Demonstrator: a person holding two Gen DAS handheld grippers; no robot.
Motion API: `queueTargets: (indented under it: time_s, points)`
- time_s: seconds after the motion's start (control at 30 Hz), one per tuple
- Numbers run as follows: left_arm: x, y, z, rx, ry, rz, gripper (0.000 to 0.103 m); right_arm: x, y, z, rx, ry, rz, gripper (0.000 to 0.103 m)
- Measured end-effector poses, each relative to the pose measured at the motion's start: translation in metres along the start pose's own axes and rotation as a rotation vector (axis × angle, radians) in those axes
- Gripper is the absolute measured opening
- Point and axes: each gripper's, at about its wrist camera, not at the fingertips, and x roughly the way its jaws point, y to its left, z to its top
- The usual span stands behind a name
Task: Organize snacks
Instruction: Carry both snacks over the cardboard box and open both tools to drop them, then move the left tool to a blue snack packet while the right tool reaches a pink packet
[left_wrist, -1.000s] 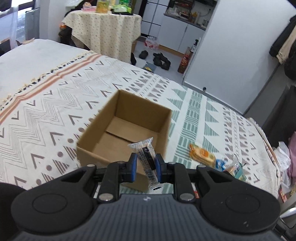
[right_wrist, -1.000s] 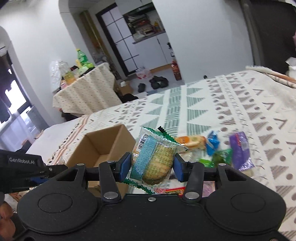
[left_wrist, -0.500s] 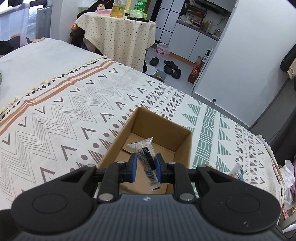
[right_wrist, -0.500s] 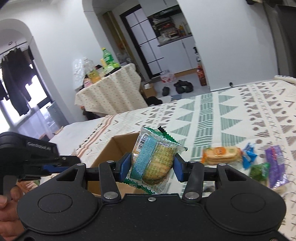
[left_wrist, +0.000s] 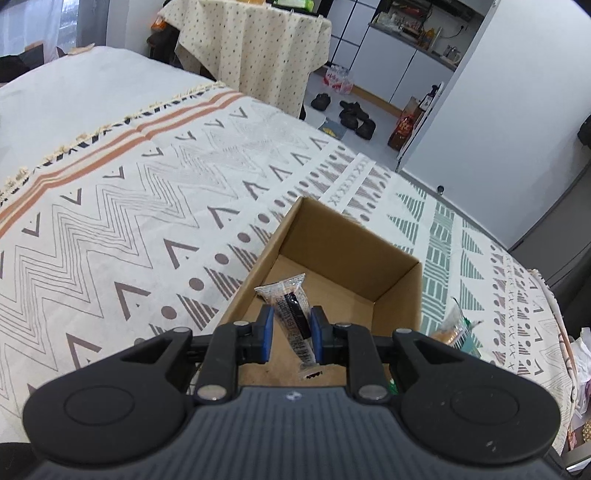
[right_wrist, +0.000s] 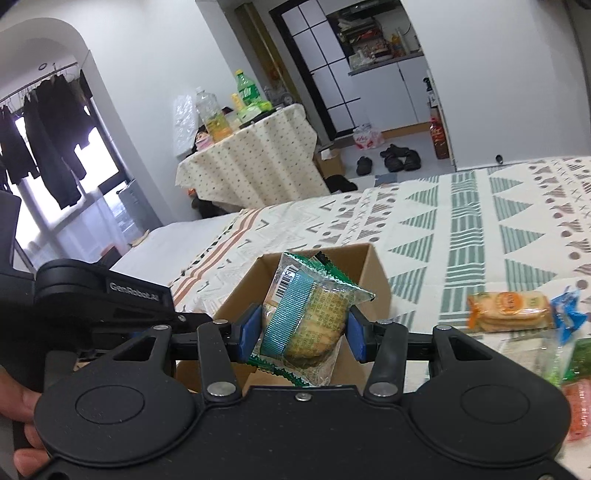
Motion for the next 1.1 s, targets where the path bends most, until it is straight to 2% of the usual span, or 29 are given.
queueTargets:
  time_s: [0.2,0.33,0.43,0.47,0.53,0.6,0.7,0.87,0.93,1.1]
  points:
    - [0.011,0.005,0.002,0.005,0.012,0.01,0.021,0.01,0.005,-0.003,-0.017,0.017,0.009,0.048]
    - [0.015,0.006,0.004,0.005,0.036,0.02,0.025,0.015,0.007,-0.004,-0.027,0.022,0.011,0.048]
    - [0.012,0.008,0.003,0.002,0.038,0.035,0.034,0.018,0.01,-0.007,-0.043,0.032,0.005,0.049]
    - [0.01,0.009,0.003,-0.001,0.037,0.037,0.041,0.018,0.011,-0.007,-0.045,0.033,0.0,0.05]
    - [0.005,0.011,0.001,-0.015,0.039,0.029,0.052,0.016,0.012,-0.008,-0.051,0.033,0.01,0.056]
    - [-0.001,0.01,0.0,-0.018,0.036,0.05,0.071,0.013,0.012,-0.008,-0.056,0.03,0.008,0.063]
    - [-0.011,0.01,-0.002,-0.015,0.008,0.078,0.082,0.004,0.008,-0.007,-0.046,0.019,-0.003,0.071]
    - [-0.023,0.007,-0.006,-0.011,0.022,0.098,0.088,-0.017,0.002,-0.001,-0.005,-0.009,-0.025,0.089]
    - [-0.027,0.005,-0.009,-0.002,0.032,0.098,0.088,-0.026,0.0,0.0,0.005,-0.013,-0.034,0.1]
    - [-0.041,-0.003,-0.016,0.01,0.013,0.098,0.09,-0.045,-0.005,0.0,-0.002,0.01,-0.067,0.103]
